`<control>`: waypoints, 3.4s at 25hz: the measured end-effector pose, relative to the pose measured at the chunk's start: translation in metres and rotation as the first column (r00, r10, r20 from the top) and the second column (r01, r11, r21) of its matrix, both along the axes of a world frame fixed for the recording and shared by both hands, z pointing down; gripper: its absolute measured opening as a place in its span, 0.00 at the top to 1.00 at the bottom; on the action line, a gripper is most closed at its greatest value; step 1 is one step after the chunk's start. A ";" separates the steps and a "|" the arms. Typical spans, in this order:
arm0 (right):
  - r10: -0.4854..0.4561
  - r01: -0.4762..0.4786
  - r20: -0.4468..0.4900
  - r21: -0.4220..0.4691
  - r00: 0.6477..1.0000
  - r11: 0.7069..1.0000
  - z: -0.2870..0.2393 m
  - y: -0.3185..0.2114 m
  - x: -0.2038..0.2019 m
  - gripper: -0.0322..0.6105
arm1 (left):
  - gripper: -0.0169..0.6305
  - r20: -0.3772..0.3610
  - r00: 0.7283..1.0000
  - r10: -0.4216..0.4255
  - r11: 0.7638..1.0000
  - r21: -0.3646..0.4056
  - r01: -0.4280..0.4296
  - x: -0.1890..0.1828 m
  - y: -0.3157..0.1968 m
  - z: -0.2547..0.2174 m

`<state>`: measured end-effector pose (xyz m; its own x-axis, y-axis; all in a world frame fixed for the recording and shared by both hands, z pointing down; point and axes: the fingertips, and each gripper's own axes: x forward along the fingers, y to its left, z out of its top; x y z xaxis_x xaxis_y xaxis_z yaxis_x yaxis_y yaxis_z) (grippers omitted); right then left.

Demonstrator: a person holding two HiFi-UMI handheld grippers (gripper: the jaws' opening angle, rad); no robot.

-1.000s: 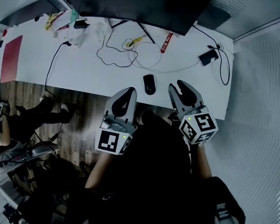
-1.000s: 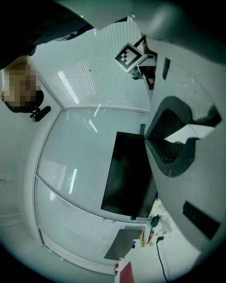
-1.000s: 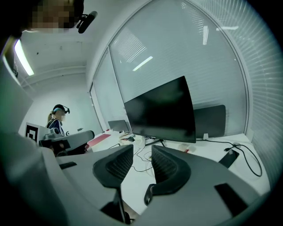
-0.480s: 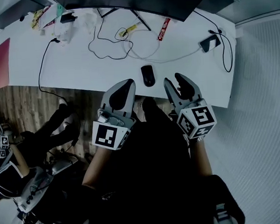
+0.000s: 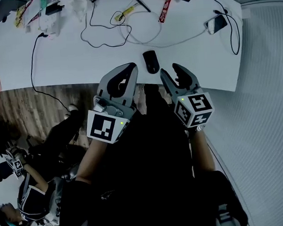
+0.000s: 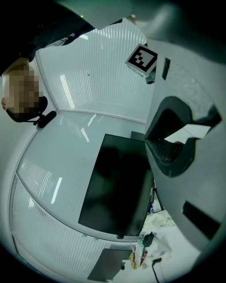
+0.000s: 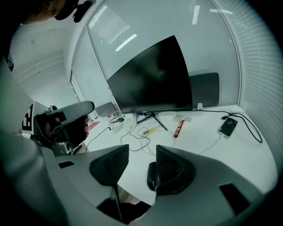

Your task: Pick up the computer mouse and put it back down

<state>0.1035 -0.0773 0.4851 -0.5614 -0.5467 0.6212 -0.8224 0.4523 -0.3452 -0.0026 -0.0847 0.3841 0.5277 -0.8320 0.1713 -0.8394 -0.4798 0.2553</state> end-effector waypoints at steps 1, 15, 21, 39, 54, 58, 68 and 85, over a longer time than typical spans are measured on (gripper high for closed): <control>0.004 -0.004 -0.010 -0.013 1.000 1.000 0.007 0.001 -0.001 0.65 | 0.96 -0.003 1.000 0.001 1.000 -0.003 -0.001 -0.002 -0.002 0.001; -0.021 -0.012 -0.193 -0.168 0.981 0.986 0.114 0.008 -0.017 0.57 | 0.96 -0.014 0.999 0.030 0.999 -0.024 -0.030 -0.017 -0.014 0.018; -0.037 -0.018 -0.239 -0.225 0.970 0.974 0.153 0.016 -0.021 0.54 | 0.96 -0.023 0.999 0.030 0.999 -0.038 -0.031 -0.021 -0.013 0.027; -0.103 -0.013 -0.423 -0.263 0.900 0.965 0.215 0.006 -0.035 0.53 | 0.96 -0.024 0.999 -0.028 0.996 -0.090 0.026 -0.060 -0.012 0.048; -0.092 -0.043 -0.449 -0.282 0.889 0.958 0.220 0.004 -0.034 0.51 | 0.96 -0.023 0.999 -0.043 0.996 -0.080 0.041 -0.069 -0.011 0.047; -0.079 -0.057 -0.408 -0.309 0.910 0.950 0.217 0.006 -0.032 0.51 | 0.96 -0.014 0.999 -0.030 0.997 -0.076 0.029 -0.064 -0.008 0.045; -0.027 -0.076 -0.361 -0.270 0.932 0.960 0.188 -0.002 -0.029 0.51 | 0.96 0.003 0.999 -0.044 0.997 -0.062 0.044 -0.058 0.001 0.035; 0.035 -0.080 -0.308 -0.134 0.951 0.988 0.103 -0.014 -0.019 0.51 | 0.96 0.026 0.999 -0.030 0.999 -0.027 0.031 -0.054 0.010 0.021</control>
